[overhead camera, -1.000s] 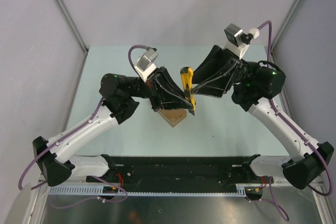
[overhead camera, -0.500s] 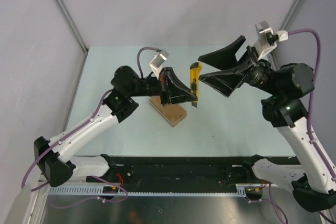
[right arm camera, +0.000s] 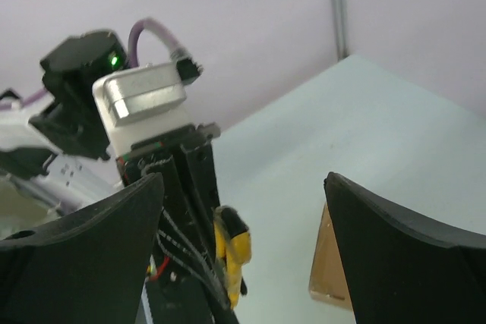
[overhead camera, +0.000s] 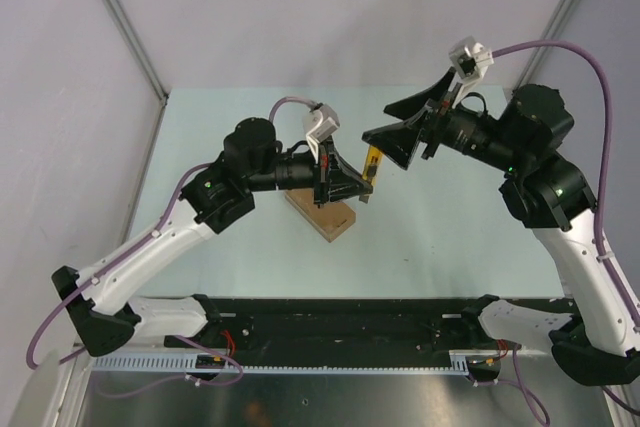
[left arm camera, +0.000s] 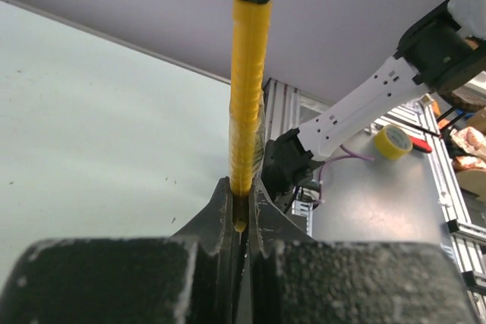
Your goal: Unpack the express box
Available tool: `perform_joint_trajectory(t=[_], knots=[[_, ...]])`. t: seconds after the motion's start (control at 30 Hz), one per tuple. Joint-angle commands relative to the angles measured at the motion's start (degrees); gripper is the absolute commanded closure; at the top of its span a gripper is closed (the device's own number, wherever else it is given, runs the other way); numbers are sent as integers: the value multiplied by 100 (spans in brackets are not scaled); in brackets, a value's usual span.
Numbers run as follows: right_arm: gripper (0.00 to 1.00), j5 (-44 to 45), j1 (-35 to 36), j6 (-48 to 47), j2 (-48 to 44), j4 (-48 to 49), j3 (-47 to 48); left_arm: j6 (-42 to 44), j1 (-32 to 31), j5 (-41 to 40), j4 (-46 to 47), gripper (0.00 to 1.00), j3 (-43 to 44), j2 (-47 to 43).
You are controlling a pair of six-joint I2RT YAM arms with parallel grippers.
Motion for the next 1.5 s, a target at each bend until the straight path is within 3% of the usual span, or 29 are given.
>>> perform_joint_trajectory(t=[0.0, 0.3, 0.43, 0.67, 0.7, 0.8, 0.83, 0.87, 0.9, 0.97, 1.0, 1.1, 1.2, 1.47], knots=[[10, -955, -10, -657, -38, -485, 286, 664, 14, -165, -475, 100, 255, -313], [27, -2186, -458, -834, 181, -1040, 435, 954, 173, 520, -704, 100, 334, -349], [46, -2362, -458, -641, 296, -865, 356, 946, 173, 546, -748, 100, 360, -288], [49, -2371, -450, -342, 322, -451, 119, 989, 173, 713, -748, 100, 474, -121], [53, -2388, -450, -333, 331, -451, 127, 1007, 173, 696, -756, 100, 483, -120], [82, -2249, -450, -412, 375, -582, 154, 1042, 173, 617, -748, 99, 536, -120], [97, -2152, -458, -455, 375, -644, 180, 1051, 173, 600, -756, 96, 536, -129], [100, -2090, -458, -482, 366, -670, 198, 1086, 173, 582, -756, 94, 545, -138], [100, -2029, -467, -491, 331, -644, 189, 1095, 173, 538, -748, 83, 562, -155], [100, -1871, -476, -456, 279, -566, 180, 1104, 173, 459, -748, 75, 589, -191], [100, -1827, -485, -421, 209, -408, 172, 1104, 173, 415, -748, 50, 606, -199], [100, -1695, -520, -246, 103, -57, 180, 1025, 173, -231, -695, 19, 607, -383], [100, -1598, -669, -35, 94, 172, 329, 867, 173, -1032, -215, 6, 317, -795], [100, -983, -967, 686, -169, 1076, 251, 366, 173, -2441, 1316, 3, -404, -1351]])
